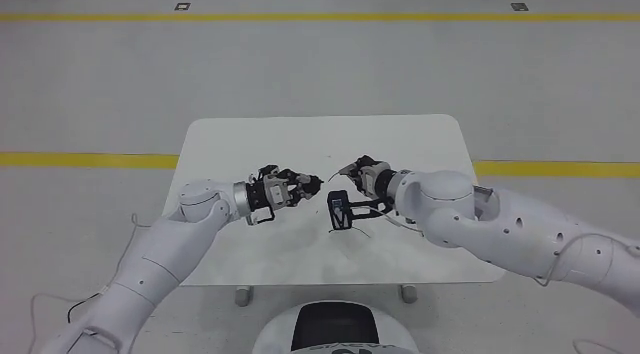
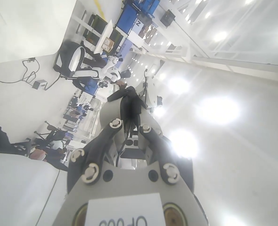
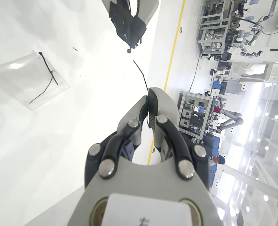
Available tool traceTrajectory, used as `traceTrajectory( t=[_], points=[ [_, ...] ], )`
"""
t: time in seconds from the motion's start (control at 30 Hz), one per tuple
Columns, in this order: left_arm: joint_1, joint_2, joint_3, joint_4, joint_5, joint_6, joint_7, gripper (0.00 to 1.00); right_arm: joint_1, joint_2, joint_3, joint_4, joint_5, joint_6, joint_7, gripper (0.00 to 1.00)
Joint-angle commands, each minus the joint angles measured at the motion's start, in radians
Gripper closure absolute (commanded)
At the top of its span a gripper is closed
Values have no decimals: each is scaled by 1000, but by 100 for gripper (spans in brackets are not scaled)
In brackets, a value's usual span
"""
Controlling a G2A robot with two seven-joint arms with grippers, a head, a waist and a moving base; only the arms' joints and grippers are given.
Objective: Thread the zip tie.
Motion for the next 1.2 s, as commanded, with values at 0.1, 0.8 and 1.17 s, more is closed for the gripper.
traceTrajectory(
  t=[0.1,0.8,1.17],
  points=[
    [4,-3,4,14,-6,-32,0,100,1,-3,0,24,0,0,-25,100],
    [-6,-5,3,12,-9,-30,-18,100,-4,-10,0,10,0,0,15,100],
    [-6,-6,8,19,4,-34,-5,100,2,-10,0,11,0,0,13,100]
  ],
)
